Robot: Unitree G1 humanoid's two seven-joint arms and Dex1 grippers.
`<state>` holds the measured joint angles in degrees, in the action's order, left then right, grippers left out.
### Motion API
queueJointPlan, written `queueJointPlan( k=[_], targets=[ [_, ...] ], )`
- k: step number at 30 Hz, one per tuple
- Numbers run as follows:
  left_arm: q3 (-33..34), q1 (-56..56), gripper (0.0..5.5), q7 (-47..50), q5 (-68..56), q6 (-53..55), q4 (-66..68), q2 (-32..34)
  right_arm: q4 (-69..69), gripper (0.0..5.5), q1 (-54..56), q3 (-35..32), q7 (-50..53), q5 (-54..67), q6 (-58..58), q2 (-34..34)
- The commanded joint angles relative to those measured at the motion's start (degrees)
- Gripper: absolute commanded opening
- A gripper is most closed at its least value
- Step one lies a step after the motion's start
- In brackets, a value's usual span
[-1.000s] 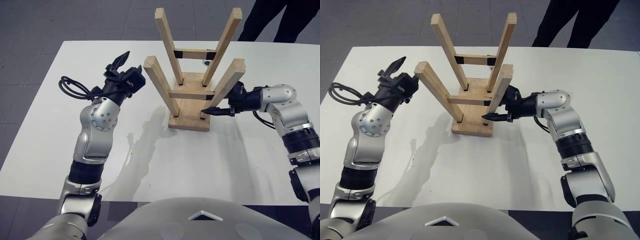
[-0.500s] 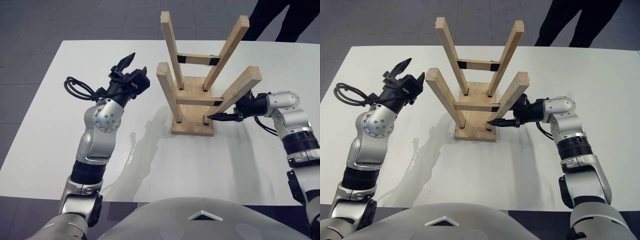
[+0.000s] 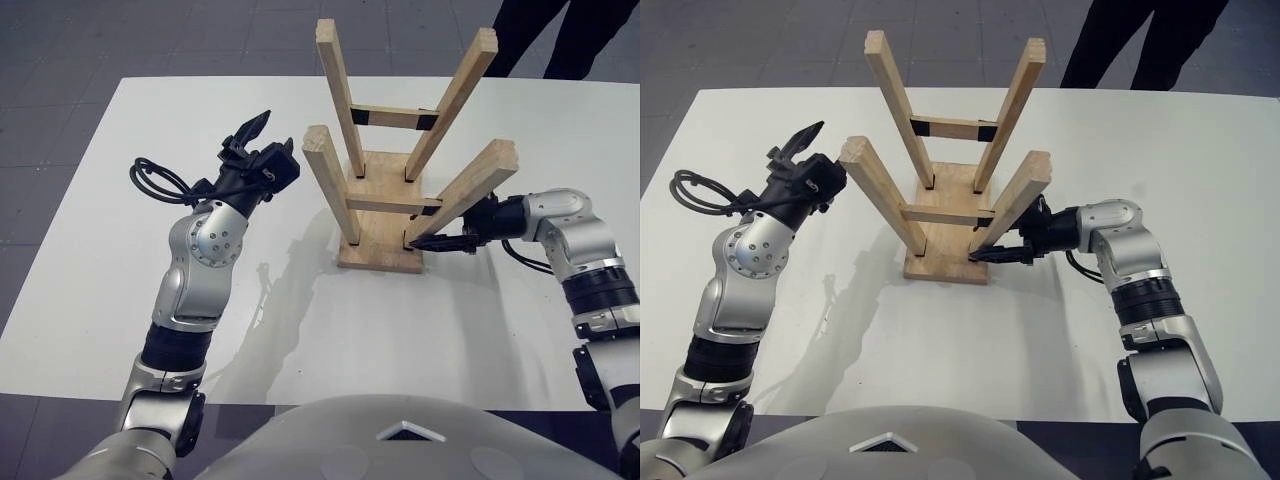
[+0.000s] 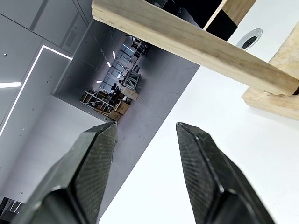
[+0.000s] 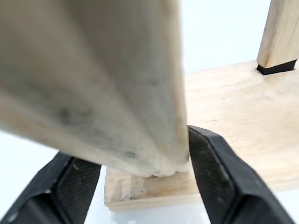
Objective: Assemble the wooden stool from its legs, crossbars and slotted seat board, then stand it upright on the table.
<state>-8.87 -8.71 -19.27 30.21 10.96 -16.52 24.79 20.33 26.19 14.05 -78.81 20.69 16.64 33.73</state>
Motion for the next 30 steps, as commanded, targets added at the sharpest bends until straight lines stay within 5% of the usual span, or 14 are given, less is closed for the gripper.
queueJointPlan(
  k=[1,6,12,15,21,26,30],
  targets=[
    [-0.6,0.8,2.36,0.3,0.8,0.0,0.1,0.5,-1.0,3.7,2.0,-2.2,1.5,0.4,2.0,-0.7],
    [-0.2,1.1,2.36,0.2,0.5,-0.4,0.4,0.9,-3.3,4.67,-1.5,-3.4,0.0,-1.6,-2.3,1.9],
    [0.7,2.6,2.36,0.7,-0.4,0.7,-0.8,0.1,-8.9,4.67,-13.8,-5.1,-9.9,-2.5,-8.5,14.6],
    [4.6,6.8,2.36,0.6,-4.7,4.3,-4.1,-2.2,-9.2,4.67,-15.0,-9.3,-5.6,-3.0,-8.3,16.8],
    [15.6,16.0,2.36,-2.0,-28.6,20.4,-21.0,-15.3,-25.7,3.37,-20.4,-16.9,20.0,0.3,12.2,10.1],
    [25.4,12.6,2.36,-4.6,-41.0,25.9,-21.8,-11.8,-30.5,2.49,-21.0,-21.7,27.9,4.6,17.8,6.2],
    [22.3,9.9,1.76,-0.6,-38.2,29.2,-23.2,-9.0,-40.7,1.78,-20.4,-25.7,43.7,4.2,28.4,2.3]
  ],
)
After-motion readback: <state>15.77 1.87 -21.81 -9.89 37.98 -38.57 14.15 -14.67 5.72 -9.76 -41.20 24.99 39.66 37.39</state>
